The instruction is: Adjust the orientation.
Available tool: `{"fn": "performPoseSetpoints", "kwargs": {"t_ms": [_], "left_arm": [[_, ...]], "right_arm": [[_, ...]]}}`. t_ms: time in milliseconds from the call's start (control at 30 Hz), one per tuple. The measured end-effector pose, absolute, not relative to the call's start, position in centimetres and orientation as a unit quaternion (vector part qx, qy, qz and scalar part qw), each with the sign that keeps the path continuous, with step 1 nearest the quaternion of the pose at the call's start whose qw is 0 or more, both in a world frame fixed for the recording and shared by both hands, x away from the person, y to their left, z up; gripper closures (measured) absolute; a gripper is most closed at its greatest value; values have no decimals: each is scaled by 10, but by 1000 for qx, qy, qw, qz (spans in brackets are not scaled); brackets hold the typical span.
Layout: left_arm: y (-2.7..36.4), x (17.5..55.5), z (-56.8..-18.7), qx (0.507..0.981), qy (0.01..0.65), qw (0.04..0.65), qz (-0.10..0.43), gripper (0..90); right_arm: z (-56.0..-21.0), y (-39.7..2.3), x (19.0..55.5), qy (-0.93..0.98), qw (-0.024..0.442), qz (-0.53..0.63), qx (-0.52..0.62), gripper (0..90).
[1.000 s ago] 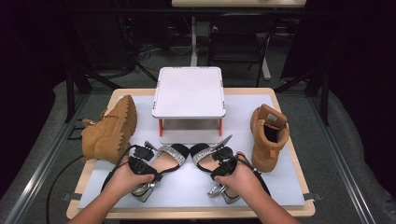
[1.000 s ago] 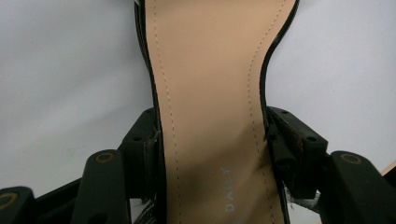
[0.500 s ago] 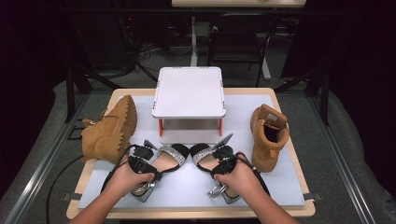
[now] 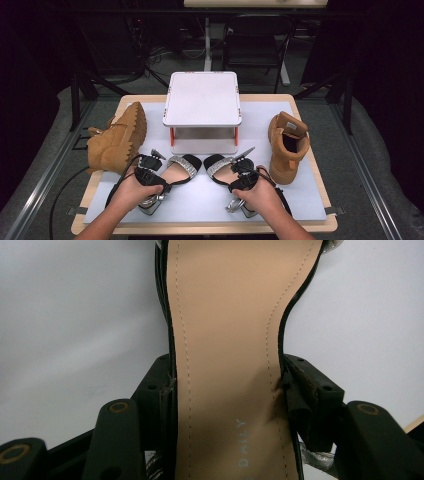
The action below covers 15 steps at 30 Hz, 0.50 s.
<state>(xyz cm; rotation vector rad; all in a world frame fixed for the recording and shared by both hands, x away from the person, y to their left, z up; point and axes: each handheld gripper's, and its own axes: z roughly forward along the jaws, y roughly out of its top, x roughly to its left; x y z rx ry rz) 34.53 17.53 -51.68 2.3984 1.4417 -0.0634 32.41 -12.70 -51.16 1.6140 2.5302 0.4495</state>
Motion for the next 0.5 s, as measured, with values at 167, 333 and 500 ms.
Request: {"fn": "performPoseSetpoints", "kwargs": {"t_ms": [167, 333, 500], "left_arm": [[177, 343, -512, 844, 503, 184, -14, 443], [179, 341, -507, 840, 505, 198, -9, 443], [180, 341, -504, 838, 507, 204, -6, 444]], "right_arm": [[-510, -130, 322, 827, 55, 158, 536, 426], [-507, -131, 322, 825, 51, 164, 538, 425], [-501, -129, 322, 822, 52, 173, 539, 425]]}}
